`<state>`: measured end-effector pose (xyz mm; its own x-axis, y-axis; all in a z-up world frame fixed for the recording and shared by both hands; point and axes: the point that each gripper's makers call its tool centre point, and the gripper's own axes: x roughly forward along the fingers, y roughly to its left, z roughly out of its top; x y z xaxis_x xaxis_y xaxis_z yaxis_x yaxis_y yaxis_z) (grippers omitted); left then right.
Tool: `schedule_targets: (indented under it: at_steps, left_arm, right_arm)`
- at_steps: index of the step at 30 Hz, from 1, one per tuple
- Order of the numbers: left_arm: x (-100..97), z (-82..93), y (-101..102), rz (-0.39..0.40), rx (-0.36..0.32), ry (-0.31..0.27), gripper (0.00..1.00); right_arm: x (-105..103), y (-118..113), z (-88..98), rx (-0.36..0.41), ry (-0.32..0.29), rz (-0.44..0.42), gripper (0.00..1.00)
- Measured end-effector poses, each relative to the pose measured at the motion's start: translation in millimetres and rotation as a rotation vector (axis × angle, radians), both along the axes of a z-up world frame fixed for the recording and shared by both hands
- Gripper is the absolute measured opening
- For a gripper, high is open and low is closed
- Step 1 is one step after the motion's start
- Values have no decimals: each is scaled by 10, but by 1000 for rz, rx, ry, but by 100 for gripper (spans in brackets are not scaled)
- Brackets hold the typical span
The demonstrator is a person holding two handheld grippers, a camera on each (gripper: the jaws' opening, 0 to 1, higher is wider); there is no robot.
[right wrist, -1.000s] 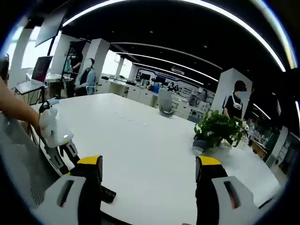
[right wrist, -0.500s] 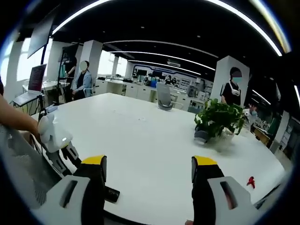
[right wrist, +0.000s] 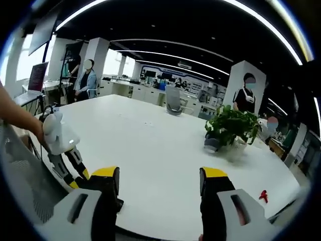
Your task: Press the specified remote control buttons in sequence, fully releasing each button before pressing the next.
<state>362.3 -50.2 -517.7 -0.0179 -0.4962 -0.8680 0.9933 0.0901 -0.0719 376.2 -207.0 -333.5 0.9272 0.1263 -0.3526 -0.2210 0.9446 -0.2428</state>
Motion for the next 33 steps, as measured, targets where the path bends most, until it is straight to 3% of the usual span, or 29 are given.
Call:
schedule_targets:
  at_steps: [7,15,33]
  left_arm:
    - [125,-6,73,5,68,11,23]
    - [281,0,149,-33,107,-25,23]
    - [920,147,205,-39,141,-114,23]
  right_arm:
    - [-9,-6,-23,-11,12,-2,63]
    - [-15,-8,-55,-12,33,-5,60]
    - [-16,-80,-60,-11,39,-40,57]
